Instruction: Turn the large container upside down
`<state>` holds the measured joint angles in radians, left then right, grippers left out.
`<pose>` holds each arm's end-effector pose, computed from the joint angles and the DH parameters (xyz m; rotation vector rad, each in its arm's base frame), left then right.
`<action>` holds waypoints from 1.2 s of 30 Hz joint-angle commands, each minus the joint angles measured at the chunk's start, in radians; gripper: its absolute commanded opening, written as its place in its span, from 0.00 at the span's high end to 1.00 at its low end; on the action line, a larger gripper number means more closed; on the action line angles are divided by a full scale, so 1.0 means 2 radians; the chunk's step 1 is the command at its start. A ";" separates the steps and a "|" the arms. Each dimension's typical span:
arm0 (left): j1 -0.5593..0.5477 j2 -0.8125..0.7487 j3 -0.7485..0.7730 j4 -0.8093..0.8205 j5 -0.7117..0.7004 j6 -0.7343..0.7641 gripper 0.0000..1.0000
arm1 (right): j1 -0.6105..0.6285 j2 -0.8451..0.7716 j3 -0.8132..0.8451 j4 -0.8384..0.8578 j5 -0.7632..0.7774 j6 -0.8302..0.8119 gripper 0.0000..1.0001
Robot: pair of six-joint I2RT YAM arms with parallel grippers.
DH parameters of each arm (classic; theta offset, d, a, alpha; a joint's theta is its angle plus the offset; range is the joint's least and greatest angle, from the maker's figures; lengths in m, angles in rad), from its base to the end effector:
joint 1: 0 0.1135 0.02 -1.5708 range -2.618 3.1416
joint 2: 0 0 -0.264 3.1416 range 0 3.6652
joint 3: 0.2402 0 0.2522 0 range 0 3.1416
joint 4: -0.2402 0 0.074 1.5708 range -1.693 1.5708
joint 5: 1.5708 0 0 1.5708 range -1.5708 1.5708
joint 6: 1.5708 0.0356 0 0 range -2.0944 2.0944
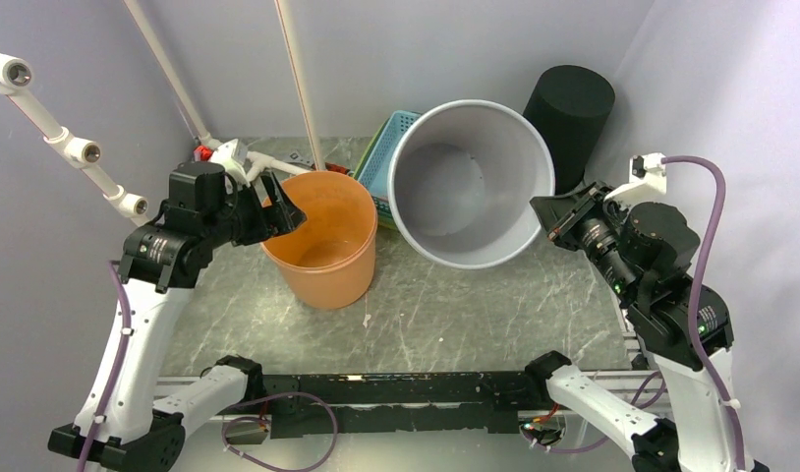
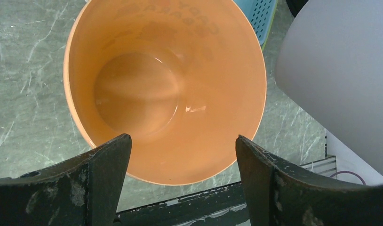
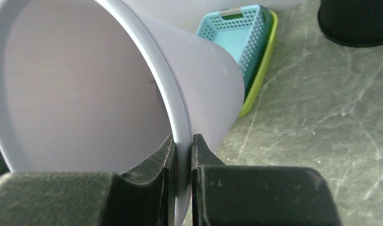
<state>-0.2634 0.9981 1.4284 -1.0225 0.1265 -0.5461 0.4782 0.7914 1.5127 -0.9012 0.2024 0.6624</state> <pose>0.1584 -0.0474 0.4311 -0.2385 2.2074 -0.5945 0.0796 0.0332 0.4886 0.3151 1.7651 0.6522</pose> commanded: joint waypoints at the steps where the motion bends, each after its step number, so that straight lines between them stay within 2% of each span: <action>1: -0.001 -0.014 0.007 0.002 -0.013 -0.006 0.14 | 0.001 -0.007 0.008 0.018 0.046 0.024 1.00; 5: -0.001 -0.014 0.011 -0.005 -0.018 -0.001 0.13 | 0.001 0.003 -0.002 -0.027 0.047 0.023 1.00; 10: -0.001 -0.016 0.009 0.004 -0.013 0.001 0.12 | 0.001 0.010 -0.047 -0.020 -0.055 0.019 1.00; 14: -0.001 -0.016 0.007 0.013 -0.007 0.000 0.12 | 0.001 0.011 -0.107 0.016 -0.126 0.044 1.00; 21: -0.001 -0.021 0.015 0.017 0.000 0.004 0.11 | 0.001 0.010 -0.203 0.135 -0.212 0.105 1.00; 27: -0.001 -0.044 0.012 0.040 0.014 -0.002 0.10 | 0.001 0.047 -0.213 0.160 -0.220 0.111 1.00; 32: -0.001 -0.034 0.009 0.067 0.093 0.011 0.10 | 0.002 0.081 -0.186 0.134 -0.203 0.093 1.00; 36: -0.001 -0.016 0.009 0.082 0.169 0.019 0.11 | 0.003 0.103 -0.147 0.079 -0.179 0.068 1.00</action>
<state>-0.2634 0.9283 1.4292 -0.9367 0.2790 -0.5346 0.4793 0.9894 1.1027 -0.7628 -0.1680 0.8146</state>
